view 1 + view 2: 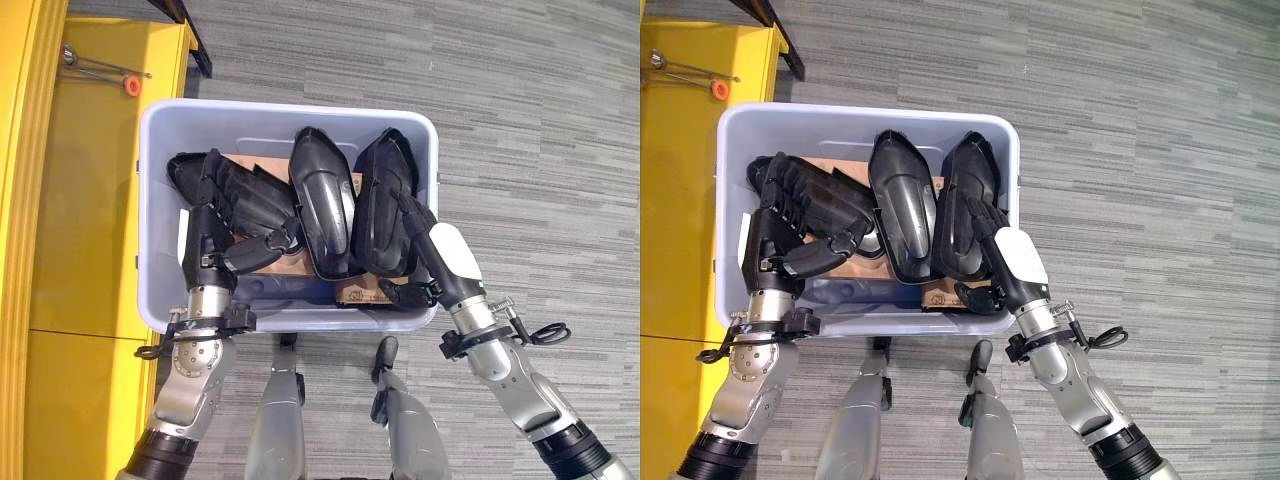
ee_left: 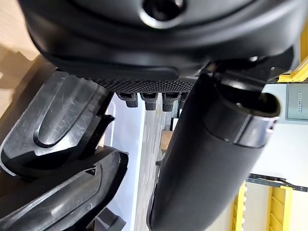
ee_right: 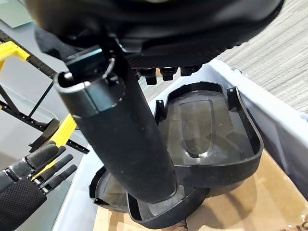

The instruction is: Move parts from the plastic box to the shelf.

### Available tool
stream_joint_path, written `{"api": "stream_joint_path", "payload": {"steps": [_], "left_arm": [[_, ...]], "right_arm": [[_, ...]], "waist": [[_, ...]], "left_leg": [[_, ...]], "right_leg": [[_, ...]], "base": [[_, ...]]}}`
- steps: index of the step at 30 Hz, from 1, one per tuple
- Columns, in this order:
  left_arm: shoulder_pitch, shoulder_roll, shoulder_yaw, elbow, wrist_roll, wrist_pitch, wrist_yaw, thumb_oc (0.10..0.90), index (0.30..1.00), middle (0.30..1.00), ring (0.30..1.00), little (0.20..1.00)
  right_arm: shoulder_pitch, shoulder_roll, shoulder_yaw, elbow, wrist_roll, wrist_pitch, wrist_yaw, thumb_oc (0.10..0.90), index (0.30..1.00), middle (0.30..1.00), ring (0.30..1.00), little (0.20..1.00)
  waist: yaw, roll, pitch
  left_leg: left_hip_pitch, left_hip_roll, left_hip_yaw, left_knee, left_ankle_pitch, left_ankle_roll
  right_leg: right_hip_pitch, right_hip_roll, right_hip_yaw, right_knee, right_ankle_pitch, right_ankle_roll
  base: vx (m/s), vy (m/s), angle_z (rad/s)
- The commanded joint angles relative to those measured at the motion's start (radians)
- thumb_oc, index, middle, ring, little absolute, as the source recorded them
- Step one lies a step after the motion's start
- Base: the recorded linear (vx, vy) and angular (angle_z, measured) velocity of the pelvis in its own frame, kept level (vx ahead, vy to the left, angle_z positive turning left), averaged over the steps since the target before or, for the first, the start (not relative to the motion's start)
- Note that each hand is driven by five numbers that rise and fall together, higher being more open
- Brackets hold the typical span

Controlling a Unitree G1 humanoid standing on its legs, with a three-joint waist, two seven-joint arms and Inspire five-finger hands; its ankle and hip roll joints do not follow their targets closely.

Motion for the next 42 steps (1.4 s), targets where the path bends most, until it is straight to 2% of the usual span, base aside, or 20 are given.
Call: {"api": "stream_joint_path", "payload": {"steps": [1,15,34,42], "left_arm": [[-0.03,0.027,0.03,-0.156,0.047,-0.127,0.017,0.9,1.0,1.0,1.0,1.0],[-0.028,0.027,0.03,-0.165,0.042,-0.132,0.041,0.9,1.0,1.0,1.0,1.0],[-0.059,0.015,0.019,-0.184,0.035,-0.141,0.076,0.9,1.0,1.0,1.0,1.0],[-0.072,0.012,0.012,-0.197,0.027,-0.14,0.081,0.9,1.0,1.0,1.0,1.0]], "right_arm": [[-0.055,0.002,0.001,-0.075,0.019,-0.06,-0.059,0.9,1.0,1.0,1.0,1.0],[-0.063,0.033,0.018,-0.062,0.096,-0.068,-0.092,0.9,1.0,1.0,1.0,1.0],[-0.184,0.066,0.036,0.019,0.051,-0.027,-0.184,0.9,1.0,1.0,1.0,1.0],[-0.195,0.071,0.027,0.047,0.038,-0.014,-0.208,0.9,1.0,1.0,1.0,1.0]], "waist": [[-0.014,0.005,-0.046],[-0.019,0.013,-0.034],[-0.001,0.035,-0.004],[-0.006,0.054,0.01]], "left_leg": [[0.01,-0.009,0.052,0.122,-0.161,0.036],[-0.02,-0.014,0.056,0.15,-0.171,0.042],[-0.099,-0.034,0.048,0.203,-0.195,0.055],[-0.171,-0.045,0.04,0.254,-0.209,0.062]], "right_leg": [[-0.025,-0.055,0.057,0.094,-0.023,0.022],[-0.053,-0.06,0.061,0.112,-0.025,0.022],[-0.096,-0.074,0.061,0.133,-0.026,0.024],[-0.16,-0.077,0.073,0.186,-0.044,0.017]], "base": [[0.0,0.0,0.0],[0.0,0.005,-0.02],[0.0,0.007,0.01],[-0.01,0.011,0.03]]}}
